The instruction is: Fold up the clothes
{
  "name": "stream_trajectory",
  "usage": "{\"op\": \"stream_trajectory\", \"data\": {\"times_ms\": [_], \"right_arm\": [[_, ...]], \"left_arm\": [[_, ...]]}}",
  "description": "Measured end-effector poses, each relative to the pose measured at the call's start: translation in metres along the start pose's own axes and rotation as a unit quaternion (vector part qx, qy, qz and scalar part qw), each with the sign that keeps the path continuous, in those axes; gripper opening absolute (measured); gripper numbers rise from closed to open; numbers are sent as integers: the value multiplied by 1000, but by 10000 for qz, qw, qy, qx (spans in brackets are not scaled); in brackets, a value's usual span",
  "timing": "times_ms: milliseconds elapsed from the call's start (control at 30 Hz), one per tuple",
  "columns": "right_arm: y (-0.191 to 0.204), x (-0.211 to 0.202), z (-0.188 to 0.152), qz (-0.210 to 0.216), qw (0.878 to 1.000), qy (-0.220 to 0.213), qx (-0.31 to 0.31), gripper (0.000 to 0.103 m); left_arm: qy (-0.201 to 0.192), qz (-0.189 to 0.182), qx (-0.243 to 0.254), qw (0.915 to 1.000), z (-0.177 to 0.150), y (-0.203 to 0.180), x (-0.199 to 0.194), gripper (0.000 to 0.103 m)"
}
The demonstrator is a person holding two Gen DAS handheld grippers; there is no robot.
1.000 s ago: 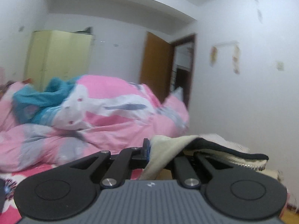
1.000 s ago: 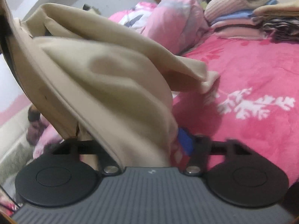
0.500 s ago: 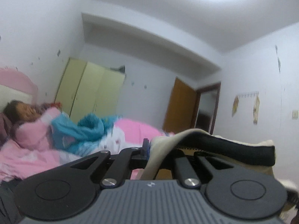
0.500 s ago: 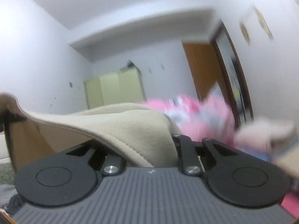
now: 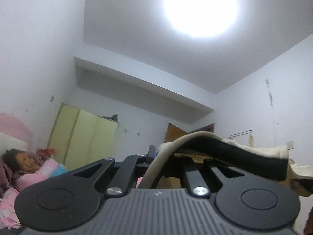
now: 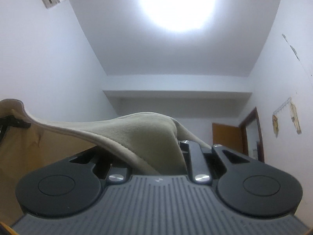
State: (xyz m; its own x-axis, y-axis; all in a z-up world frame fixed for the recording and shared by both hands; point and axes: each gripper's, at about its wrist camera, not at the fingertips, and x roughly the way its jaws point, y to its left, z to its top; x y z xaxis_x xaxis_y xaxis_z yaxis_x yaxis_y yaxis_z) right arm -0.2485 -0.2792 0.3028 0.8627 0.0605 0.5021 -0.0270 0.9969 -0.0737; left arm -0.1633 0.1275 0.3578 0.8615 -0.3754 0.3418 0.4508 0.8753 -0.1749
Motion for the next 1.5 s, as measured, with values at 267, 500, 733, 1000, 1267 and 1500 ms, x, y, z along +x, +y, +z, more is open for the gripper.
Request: {"op": "stream_trajectory", "data": {"times_ms": [267, 500, 733, 1000, 1267, 1500], "right_arm": [[-7, -8, -40, 228, 9988, 307, 314, 16], [-27, 96, -175, 211, 9791, 1803, 913, 17], [-55, 248, -364, 130, 9313, 3488, 1044, 16], [-17, 274, -581, 53, 8478, 5242, 803, 47], [-26, 274, -576, -95, 8237, 5633, 637, 85], [-49, 228, -495, -65, 8232, 5545, 1219, 90]], "left_arm": [[396, 189, 281, 9986, -31, -4, -6, 8], [2006, 860, -249, 9756, -145, 60, 116, 8], [3601, 1903, -504, 9119, -314, 145, 254, 8], [5227, 2302, -532, 8191, -524, 217, 321, 23], [5016, 2011, -134, 8413, -509, 197, 299, 66], [4827, 1976, -221, 8529, -439, 192, 282, 77]]}}
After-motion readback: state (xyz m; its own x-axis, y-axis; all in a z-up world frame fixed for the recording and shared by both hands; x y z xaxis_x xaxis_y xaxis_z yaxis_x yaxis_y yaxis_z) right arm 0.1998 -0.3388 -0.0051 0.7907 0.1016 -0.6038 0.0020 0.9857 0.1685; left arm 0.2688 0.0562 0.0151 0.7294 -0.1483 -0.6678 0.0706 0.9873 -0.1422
